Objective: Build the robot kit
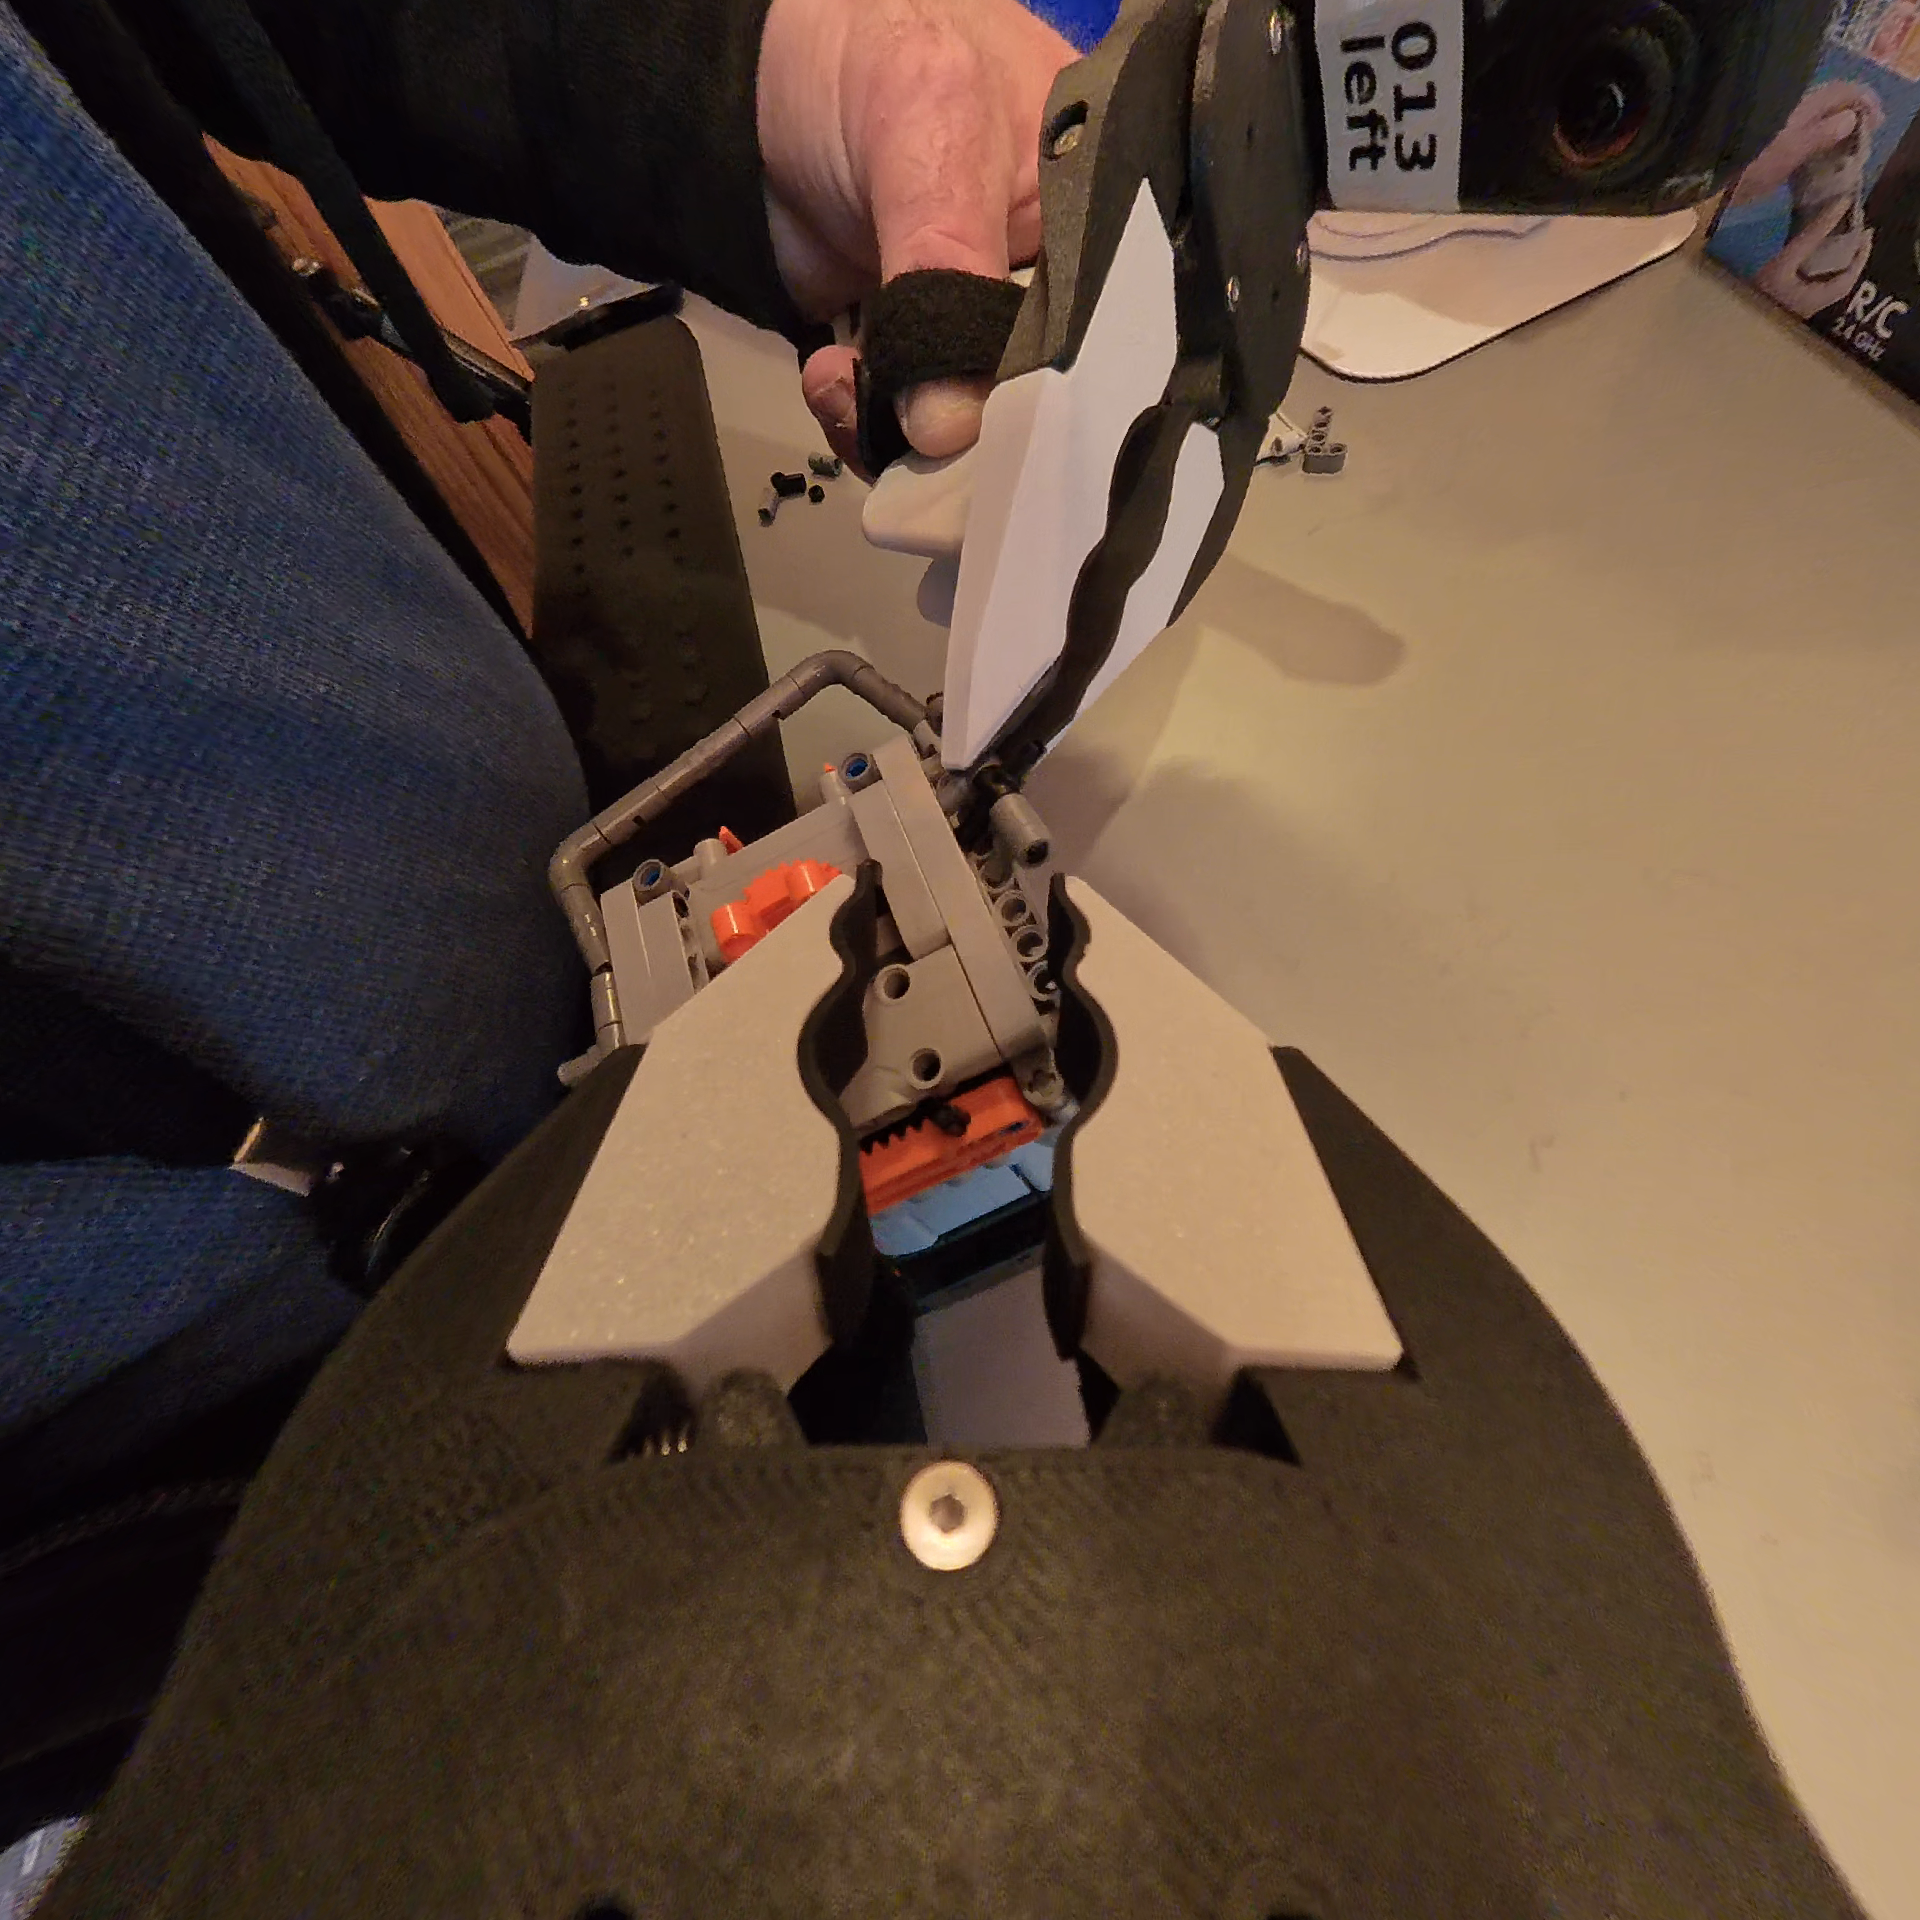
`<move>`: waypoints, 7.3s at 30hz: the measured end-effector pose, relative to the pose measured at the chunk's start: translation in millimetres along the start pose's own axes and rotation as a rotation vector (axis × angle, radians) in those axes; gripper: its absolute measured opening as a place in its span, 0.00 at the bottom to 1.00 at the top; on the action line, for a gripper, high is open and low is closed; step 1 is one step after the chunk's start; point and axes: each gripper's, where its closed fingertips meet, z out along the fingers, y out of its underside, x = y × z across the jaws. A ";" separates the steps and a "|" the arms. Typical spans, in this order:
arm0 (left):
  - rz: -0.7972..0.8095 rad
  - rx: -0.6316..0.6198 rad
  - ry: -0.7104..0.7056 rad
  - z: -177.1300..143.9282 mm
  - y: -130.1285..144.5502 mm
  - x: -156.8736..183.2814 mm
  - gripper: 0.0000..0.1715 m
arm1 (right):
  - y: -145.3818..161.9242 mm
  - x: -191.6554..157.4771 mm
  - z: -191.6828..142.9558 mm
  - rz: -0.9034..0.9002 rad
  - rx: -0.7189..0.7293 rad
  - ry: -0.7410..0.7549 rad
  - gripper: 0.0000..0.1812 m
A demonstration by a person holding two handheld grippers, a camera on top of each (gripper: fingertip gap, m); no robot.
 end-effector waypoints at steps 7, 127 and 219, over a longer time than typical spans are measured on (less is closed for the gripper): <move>-0.014 -0.024 0.020 -1.1 -1.5 -2.4 0.03 | -0.4 1.8 1.1 -0.007 0.001 -0.012 0.16; 0.272 -0.020 0.162 -1.1 -22.3 12.4 0.03 | -29.1 17.5 -11.7 0.389 0.057 -0.088 0.02; -0.116 0.111 0.381 0.7 -22.7 9.7 0.02 | -0.3 18.9 -14.2 0.268 0.130 0.292 0.12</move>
